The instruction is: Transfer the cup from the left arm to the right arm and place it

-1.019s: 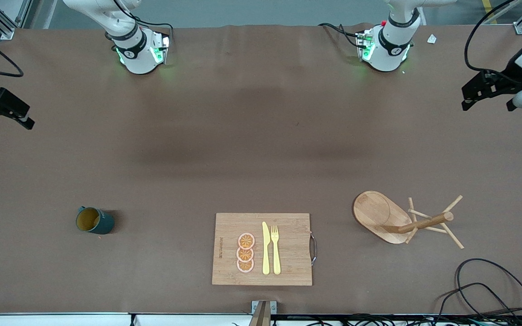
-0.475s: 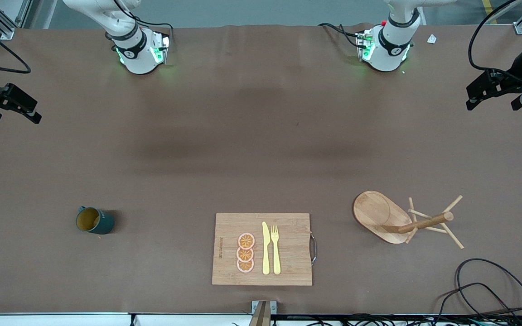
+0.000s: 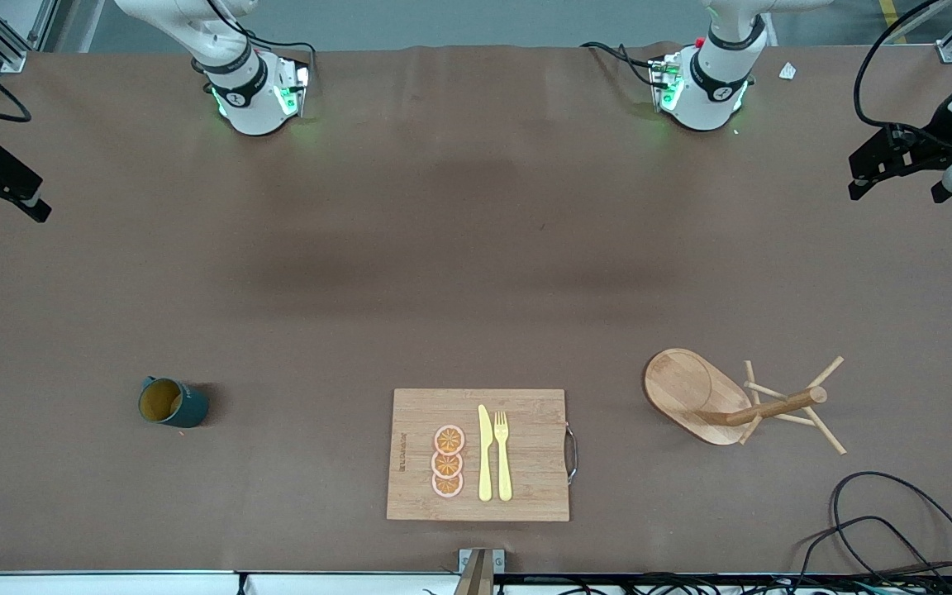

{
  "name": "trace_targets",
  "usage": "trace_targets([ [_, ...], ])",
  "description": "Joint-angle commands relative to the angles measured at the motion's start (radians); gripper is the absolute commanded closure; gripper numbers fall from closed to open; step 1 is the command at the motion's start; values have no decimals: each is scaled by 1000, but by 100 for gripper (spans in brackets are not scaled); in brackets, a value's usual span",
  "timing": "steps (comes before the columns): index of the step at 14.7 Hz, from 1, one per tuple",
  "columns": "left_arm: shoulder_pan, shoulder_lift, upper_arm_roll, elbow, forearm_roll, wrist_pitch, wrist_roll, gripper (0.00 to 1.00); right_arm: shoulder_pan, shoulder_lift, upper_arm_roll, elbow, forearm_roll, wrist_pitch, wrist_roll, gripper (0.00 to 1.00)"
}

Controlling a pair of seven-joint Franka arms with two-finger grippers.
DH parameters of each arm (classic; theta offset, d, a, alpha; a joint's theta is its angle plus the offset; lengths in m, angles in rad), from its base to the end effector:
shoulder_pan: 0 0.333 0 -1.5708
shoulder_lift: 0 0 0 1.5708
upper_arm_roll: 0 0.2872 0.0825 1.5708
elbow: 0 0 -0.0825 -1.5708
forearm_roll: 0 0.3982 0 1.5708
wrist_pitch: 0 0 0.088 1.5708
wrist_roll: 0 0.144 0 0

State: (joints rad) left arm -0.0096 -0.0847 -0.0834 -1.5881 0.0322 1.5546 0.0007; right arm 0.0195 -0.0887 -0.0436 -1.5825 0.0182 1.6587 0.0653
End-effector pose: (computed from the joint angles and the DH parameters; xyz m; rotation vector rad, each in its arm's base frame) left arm 0.5429 -0.0476 0.5959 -3.1004 0.1431 -0.0817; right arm 0.5577 -0.0120 0.6116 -3.1025 0.1392 -0.2557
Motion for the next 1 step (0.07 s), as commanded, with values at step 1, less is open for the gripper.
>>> trace_targets([
  [1,3,5,-2,25,-17,-48,22,0,-12,23,5,26,-11,-8,8,0],
])
